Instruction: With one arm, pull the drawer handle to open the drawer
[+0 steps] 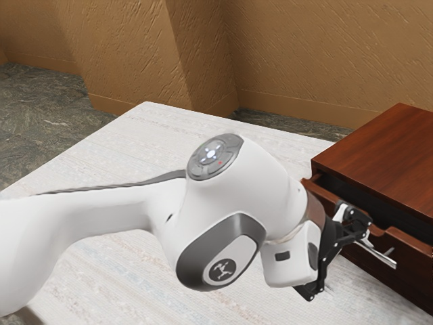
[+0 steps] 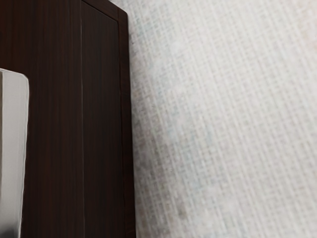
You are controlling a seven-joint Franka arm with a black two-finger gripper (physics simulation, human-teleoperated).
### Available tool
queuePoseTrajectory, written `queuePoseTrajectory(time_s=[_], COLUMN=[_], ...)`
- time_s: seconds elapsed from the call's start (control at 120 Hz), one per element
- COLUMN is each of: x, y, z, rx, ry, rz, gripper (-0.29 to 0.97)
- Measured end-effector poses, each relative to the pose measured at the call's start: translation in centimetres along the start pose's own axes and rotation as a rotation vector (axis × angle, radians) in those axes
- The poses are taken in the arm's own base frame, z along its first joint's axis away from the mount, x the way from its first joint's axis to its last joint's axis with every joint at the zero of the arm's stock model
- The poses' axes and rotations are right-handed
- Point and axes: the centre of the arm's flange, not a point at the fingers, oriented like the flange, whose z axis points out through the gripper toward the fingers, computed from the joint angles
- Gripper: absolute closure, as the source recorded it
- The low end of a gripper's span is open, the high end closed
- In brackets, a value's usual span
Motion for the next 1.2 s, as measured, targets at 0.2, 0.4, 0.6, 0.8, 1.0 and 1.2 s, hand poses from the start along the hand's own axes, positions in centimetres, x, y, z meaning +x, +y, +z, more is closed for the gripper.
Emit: queuePoseTrajectory(time_s=[0.2,0.4,0.6,0.8,1.0,1.2], x=[0.2,0.3,0.2,0.3,0.3,0.4], y=[1.2,2.9,3.9,5.1,6.1,7.2], z=[-0.9,-1.7,-2.3,-2.9,-3.7,-4.3], rx=[0.000,-0.004,0.009,0.014,0.021,0.022], ry=[-0.004,-0.011,-0.014,-0.019,-0.024,-0.028], rz=[-0.003,-0.006,-0.013,-0.017,-0.024,-0.031], gripper=[0.03,0.00,0.01,0.02,0.03,0.01])
